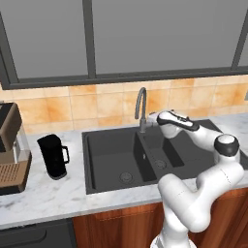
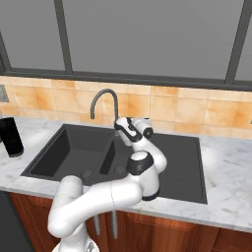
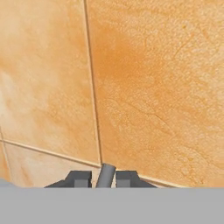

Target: Turn on the sink faucet and place the jug under the water for a few seconds to fill it up.

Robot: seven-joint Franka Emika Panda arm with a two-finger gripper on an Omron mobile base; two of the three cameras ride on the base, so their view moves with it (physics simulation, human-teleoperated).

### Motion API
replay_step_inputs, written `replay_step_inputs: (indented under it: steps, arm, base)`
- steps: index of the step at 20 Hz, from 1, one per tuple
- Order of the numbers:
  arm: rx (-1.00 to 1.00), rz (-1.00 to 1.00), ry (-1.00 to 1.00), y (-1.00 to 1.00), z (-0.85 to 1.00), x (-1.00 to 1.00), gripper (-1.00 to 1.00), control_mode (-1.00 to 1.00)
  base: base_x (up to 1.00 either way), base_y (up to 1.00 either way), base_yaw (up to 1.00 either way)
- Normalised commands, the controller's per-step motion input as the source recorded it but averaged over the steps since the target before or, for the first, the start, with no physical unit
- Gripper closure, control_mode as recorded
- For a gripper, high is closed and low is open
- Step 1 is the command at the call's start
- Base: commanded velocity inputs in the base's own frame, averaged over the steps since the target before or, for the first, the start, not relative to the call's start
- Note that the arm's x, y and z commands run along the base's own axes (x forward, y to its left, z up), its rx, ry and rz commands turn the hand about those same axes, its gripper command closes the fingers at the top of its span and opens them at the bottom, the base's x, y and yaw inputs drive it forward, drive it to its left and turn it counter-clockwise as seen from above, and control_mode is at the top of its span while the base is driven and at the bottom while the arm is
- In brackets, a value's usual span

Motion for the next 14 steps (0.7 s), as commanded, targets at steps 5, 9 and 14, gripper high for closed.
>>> replay_step_inputs:
  steps: [5,9,14]
  arm:
    - [0.01,0.0,0.11,-0.57,-0.16,0.11,1.0,-1.0]
    - [0.02,0.0,0.11,-0.67,-0.26,0.08,1.0,-1.0]
    - [0.04,0.0,0.07,-0.78,-0.33,0.0,1.0,-1.0]
  base:
    - [0.0,0.0,0.0]
    - [0.0,0.0,0.0]
    - [0.0,0.0,0.0]
